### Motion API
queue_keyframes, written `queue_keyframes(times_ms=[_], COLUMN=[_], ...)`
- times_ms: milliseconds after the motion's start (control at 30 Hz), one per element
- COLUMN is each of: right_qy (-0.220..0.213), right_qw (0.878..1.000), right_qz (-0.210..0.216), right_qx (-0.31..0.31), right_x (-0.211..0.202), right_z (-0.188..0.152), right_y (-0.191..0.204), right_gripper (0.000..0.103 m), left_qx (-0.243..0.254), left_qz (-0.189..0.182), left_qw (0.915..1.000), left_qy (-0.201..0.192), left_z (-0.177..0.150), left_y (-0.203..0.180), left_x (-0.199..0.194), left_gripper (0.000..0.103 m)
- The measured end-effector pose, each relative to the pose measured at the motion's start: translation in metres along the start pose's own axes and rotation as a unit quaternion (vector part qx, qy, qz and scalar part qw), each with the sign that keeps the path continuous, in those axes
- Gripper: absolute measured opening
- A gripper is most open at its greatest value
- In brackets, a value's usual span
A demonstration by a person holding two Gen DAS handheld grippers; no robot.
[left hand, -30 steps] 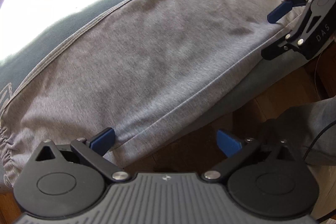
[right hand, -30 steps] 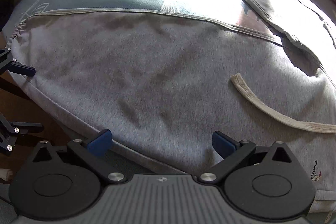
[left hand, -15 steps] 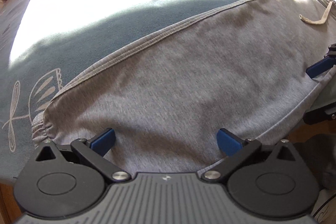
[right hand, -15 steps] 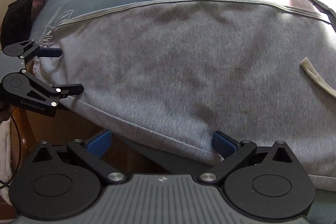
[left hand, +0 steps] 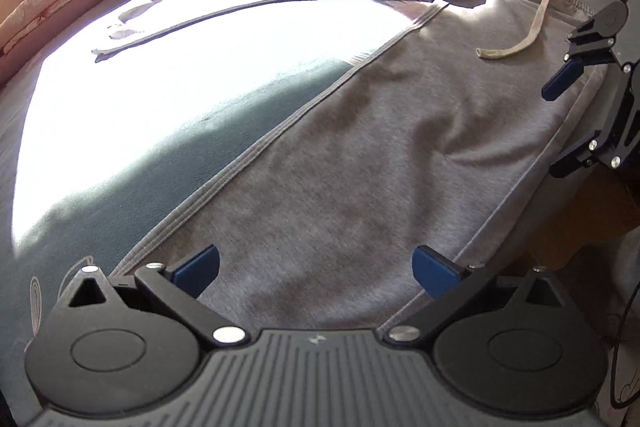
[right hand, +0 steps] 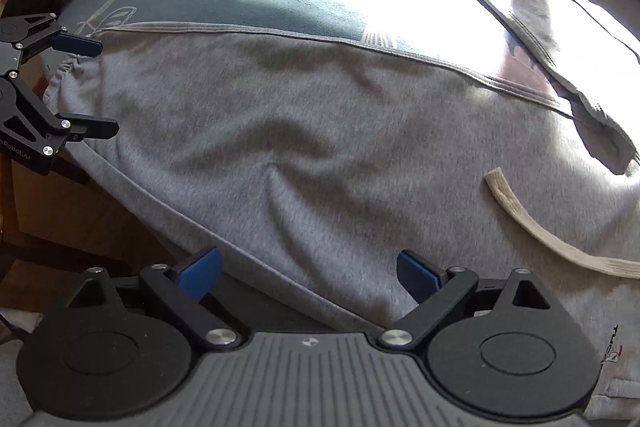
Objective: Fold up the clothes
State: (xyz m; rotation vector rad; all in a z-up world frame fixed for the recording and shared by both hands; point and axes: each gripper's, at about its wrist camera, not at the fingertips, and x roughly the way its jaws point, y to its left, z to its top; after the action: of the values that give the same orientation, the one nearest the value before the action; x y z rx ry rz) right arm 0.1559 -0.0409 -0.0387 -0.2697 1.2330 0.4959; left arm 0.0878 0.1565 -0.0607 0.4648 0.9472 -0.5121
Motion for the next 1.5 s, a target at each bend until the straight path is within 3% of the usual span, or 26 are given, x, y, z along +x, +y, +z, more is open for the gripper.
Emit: queue_keyframes(times_ms=[133, 233, 333, 433, 500, 633, 733, 800, 867, 1033, 1133, 1167, 1267, 1300, 1500], right_qy=[0.011, 0.002, -0.004, -0.007, -0.028, -0.041, -0.046, -0.04, -0.038, -0.046, -0.04, -0.035, -0.028, -0.026, 0.023], right_qw=[0.999, 0.999, 0.997, 0.992, 0.99, 0.993, 0.992, 0.985, 0.971, 0.921, 0.905, 0.903, 0.897, 0.894, 0.915], right_qz=[-0.035, -0.047, -0.074, -0.121, -0.129, -0.108, -0.081, -0.051, -0.026, -0.008, 0.01, 0.016, 0.011, 0.012, 0.094], right_qx=[-0.027, -0.015, -0.001, -0.031, -0.039, -0.023, -0.087, -0.157, -0.233, -0.386, -0.424, -0.429, -0.442, -0.447, -0.392], right_x=[-0.006, -0.006, -0.003, 0.012, 0.017, 0.011, -0.004, -0.011, -0.012, 0.001, 0.006, 0.007, 0.008, 0.008, 0.003], right_z=[-0.02, -0.021, -0.019, -0.021, -0.016, -0.008, -0.02, -0.03, -0.039, -0.053, -0.05, -0.048, -0.039, -0.037, -0.021], right_y=[-0.017, -0.025, -0.028, -0.024, -0.024, -0.03, -0.019, -0.008, 0.006, 0.032, 0.033, 0.032, 0.03, 0.029, 0.019], right_gripper=[0.088, 0.082, 0.078, 0.077, 0.077, 0.075, 0.056, 0.037, 0.022, 0.02, 0.021, 0.021, 0.001, 0.001, 0.001], left_qx=[0.057, 0.05, 0.046, 0.049, 0.046, 0.057, 0.077, 0.082, 0.079, 0.086, 0.078, 0.075, 0.07, 0.067, 0.048], left_qz=[-0.039, -0.05, -0.028, -0.012, -0.005, -0.008, -0.015, -0.024, -0.036, -0.077, -0.088, -0.092, -0.095, -0.097, -0.113], left_qw=[0.9974, 0.9969, 0.9985, 0.9987, 0.9989, 0.9984, 0.9968, 0.9963, 0.9961, 0.9933, 0.993, 0.993, 0.993, 0.9931, 0.9924], left_qy=[-0.019, -0.035, -0.009, -0.002, 0.009, -0.003, -0.017, -0.014, -0.013, -0.009, -0.003, -0.001, 0.002, 0.002, 0.007], left_z=[0.024, 0.041, 0.049, 0.046, 0.047, 0.051, 0.052, 0.054, 0.054, 0.051, 0.049, 0.049, 0.049, 0.049, 0.046], left_y=[-0.033, -0.045, -0.053, -0.051, -0.047, -0.046, -0.051, -0.055, -0.057, -0.06, -0.059, -0.058, -0.057, -0.056, -0.05], left_x=[0.016, 0.027, 0.052, 0.063, 0.066, 0.052, 0.042, 0.04, 0.04, 0.036, 0.035, 0.036, 0.035, 0.035, 0.035], left_gripper=[0.102, 0.102, 0.102, 0.103, 0.103, 0.102, 0.102, 0.102, 0.102, 0.102, 0.102, 0.102, 0.102, 0.102, 0.102])
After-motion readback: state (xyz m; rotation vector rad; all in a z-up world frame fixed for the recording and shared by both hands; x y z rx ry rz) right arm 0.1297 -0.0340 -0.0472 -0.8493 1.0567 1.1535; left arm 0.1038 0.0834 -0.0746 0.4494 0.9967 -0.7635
